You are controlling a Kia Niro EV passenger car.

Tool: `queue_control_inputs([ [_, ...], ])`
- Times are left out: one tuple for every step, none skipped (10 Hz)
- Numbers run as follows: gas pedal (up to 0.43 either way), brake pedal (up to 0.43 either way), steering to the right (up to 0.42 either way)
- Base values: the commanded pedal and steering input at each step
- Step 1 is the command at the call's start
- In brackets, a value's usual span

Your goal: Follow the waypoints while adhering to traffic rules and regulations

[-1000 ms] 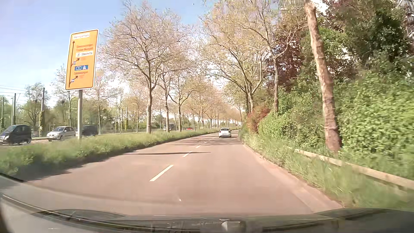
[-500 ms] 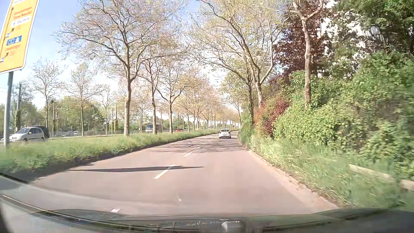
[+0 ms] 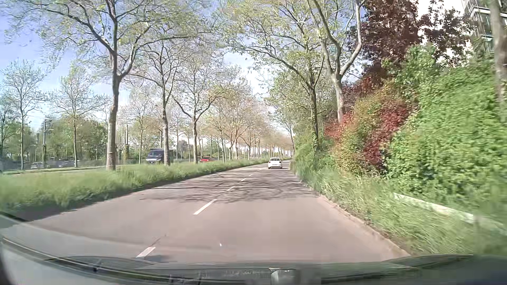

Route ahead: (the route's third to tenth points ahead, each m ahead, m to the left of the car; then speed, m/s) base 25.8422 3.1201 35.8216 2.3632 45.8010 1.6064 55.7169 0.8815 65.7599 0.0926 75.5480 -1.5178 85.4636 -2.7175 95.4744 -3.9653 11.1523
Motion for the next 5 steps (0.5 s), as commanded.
queue_control_inputs([
  [0.087, 0.0, 0.011],
  [0.087, 0.0, 0.011],
  [0.087, 0.0, 0.01],
  [0.087, 0.0, 0.01],
  [0.087, 0.0, 0.009],
])
